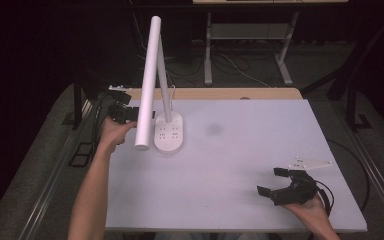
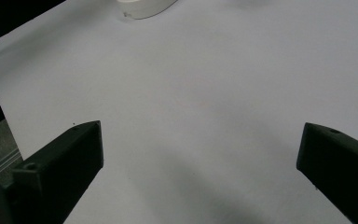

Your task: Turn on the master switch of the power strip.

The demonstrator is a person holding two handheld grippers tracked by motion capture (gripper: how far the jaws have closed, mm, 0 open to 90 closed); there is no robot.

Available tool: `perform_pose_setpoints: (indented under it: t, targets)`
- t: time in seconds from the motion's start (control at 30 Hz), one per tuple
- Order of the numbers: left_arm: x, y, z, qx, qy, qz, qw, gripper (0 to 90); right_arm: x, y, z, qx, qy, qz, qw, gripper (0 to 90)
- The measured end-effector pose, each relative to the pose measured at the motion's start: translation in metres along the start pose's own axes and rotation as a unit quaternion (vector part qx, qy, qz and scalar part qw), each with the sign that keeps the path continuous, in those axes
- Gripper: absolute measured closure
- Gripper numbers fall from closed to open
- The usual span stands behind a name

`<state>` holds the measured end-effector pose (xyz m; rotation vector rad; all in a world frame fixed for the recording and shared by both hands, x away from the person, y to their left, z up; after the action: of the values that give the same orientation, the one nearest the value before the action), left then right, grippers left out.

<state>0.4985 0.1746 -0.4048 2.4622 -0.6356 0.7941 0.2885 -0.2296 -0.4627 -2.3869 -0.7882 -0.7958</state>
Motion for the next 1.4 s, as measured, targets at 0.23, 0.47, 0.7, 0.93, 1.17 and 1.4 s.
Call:
perform_pose_setpoints:
  t: [0.23,0.47,0.7,0.93,1.17,1.4]
  targets:
    - [0.001,-0.009,0.008,0.001,0.010,-0.022,0.9997,42.8,0.000,0.001,0.000,-0.001,0.000,0.002,1.0000,0.1]
    - [0.003,-0.018,0.013,-0.002,0.027,-0.050,0.9984,51.6,-0.001,0.001,0.000,-0.001,-0.001,0.001,1.0000,0.0]
    - [0.002,-0.024,0.022,-0.006,0.039,-0.074,0.9965,61.2,-0.001,0.001,0.000,0.000,-0.003,0.001,1.0000,0.1]
    - [-0.001,-0.027,0.034,-0.009,0.037,-0.088,0.9954,72.2,-0.001,0.001,0.001,-0.001,-0.005,0.000,1.0000,0.1]
    - [-0.002,-0.025,0.042,-0.016,0.032,-0.088,0.9954,80.8,-0.002,0.001,0.001,-0.002,-0.005,-0.002,1.0000,0.1]
    - [-0.002,-0.026,0.050,-0.003,0.029,-0.084,0.9961,89.3,-0.002,0.001,0.001,-0.002,-0.006,-0.002,1.0000,0.1]
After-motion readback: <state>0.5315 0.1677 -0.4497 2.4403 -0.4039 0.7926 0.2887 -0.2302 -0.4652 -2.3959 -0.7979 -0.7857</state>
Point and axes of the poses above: each handheld gripper's, and its own axes: z roughly forward along the jaws, x roughly out of its top, y roughly to its right, the point moved 8 cm from there along z, roughly forward along the jaws, and after that the axes turned 10 degrees about -y, right-handed, at the moved point
